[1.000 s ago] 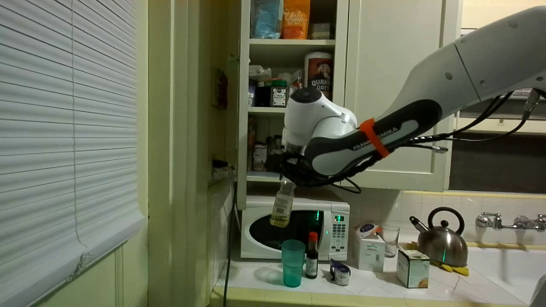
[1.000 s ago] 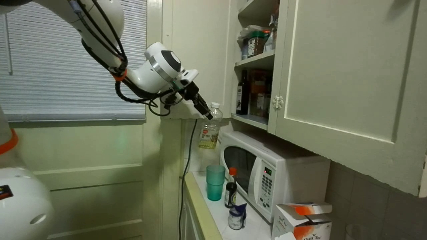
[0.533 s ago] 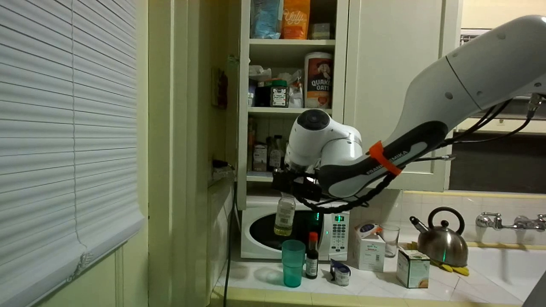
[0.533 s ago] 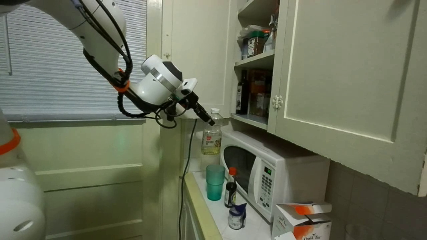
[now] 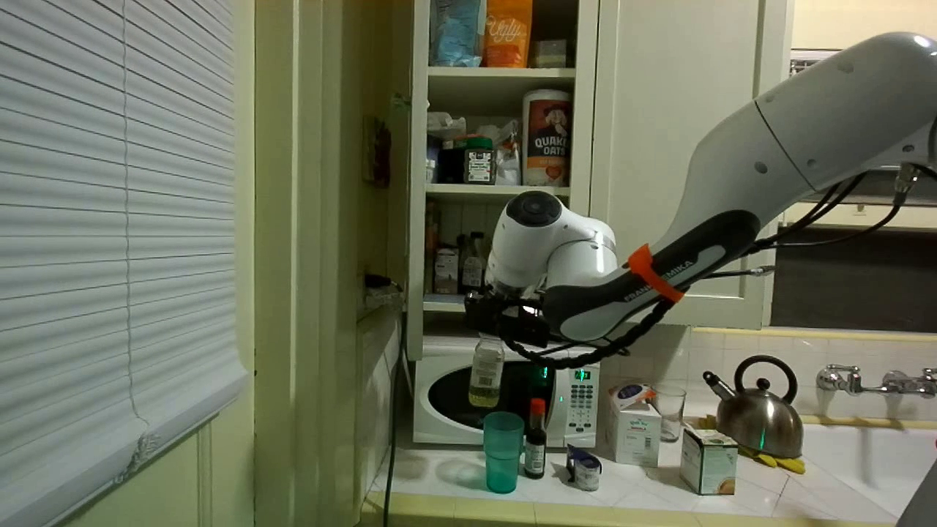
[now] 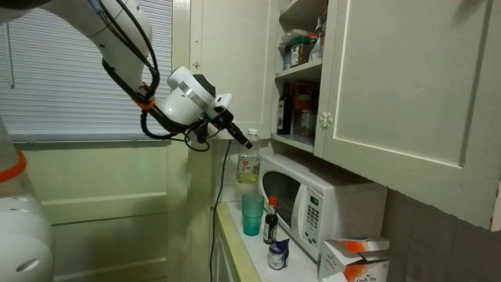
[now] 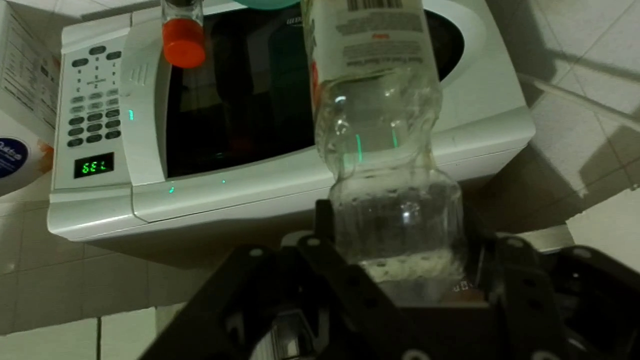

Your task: Take the bottle of oil off the bottom shelf of the cabinet and place it in front of the microwave

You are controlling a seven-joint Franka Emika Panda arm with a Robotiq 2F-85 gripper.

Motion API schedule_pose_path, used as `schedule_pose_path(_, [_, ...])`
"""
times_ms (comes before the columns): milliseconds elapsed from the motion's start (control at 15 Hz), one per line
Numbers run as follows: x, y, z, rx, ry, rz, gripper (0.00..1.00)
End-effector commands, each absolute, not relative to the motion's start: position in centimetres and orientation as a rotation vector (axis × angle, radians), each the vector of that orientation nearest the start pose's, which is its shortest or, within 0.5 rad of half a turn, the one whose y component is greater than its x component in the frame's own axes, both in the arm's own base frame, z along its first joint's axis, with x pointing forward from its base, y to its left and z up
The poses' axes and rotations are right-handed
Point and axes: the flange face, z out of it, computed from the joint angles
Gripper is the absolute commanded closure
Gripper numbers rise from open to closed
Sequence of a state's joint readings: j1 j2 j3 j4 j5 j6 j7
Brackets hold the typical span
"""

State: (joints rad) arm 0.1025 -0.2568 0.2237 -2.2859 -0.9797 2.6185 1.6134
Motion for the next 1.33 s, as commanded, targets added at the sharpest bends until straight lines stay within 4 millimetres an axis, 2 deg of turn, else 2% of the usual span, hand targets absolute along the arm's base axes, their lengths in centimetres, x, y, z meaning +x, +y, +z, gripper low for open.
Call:
schedule_pose_path(0, [50.0, 20.2, 50.8, -2.731, 0.586, -1.42, 0.66])
schedule_pose_path(267, [52.5, 20.2, 50.3, -2.718, 0.438, -1.402, 0.66])
schedule_pose_path(467, [53.6, 20.0, 48.8, -2.7, 0.371, -1.35, 0.66])
schedule_pose_path(800, [54.3, 20.2, 46.0, -2.677, 0.285, -1.301, 0.66])
schedule_pose_path(1267, [55.1, 19.8, 43.5, -2.692, 0.252, -1.356, 0.66])
